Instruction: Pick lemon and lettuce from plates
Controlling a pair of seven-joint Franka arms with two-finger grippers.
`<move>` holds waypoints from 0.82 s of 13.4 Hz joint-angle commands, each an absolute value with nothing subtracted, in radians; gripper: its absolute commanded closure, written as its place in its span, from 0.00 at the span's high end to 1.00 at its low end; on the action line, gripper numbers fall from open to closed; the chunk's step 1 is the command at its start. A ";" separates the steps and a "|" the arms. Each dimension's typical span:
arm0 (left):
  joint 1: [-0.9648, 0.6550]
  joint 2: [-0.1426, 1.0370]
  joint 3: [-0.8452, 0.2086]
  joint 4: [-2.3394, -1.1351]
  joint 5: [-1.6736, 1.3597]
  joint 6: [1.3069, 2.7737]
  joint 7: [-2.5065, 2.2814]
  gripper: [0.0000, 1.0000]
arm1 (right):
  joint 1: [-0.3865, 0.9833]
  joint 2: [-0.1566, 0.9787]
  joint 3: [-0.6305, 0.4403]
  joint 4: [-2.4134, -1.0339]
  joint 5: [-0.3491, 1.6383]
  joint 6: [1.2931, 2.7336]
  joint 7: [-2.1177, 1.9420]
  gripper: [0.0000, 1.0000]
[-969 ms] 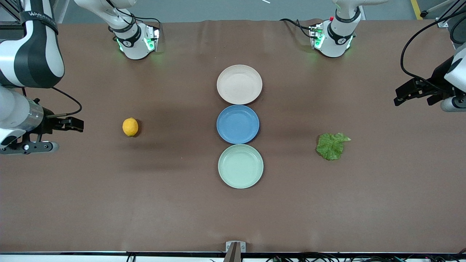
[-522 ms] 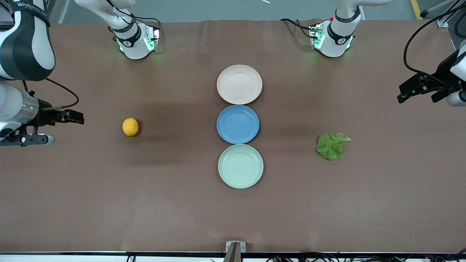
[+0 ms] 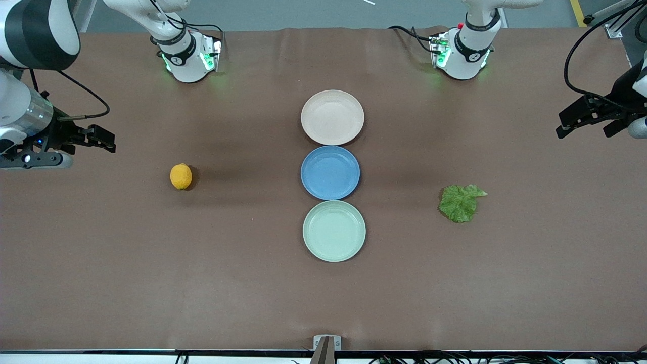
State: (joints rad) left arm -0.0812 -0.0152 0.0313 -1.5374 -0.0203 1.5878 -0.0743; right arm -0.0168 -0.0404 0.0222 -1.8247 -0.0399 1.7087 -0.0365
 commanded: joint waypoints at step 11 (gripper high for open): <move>-0.011 -0.035 -0.052 -1.539 -0.018 1.618 -0.051 1.00 | -0.017 -0.112 0.028 -1.876 0.018 1.749 -0.051 1.00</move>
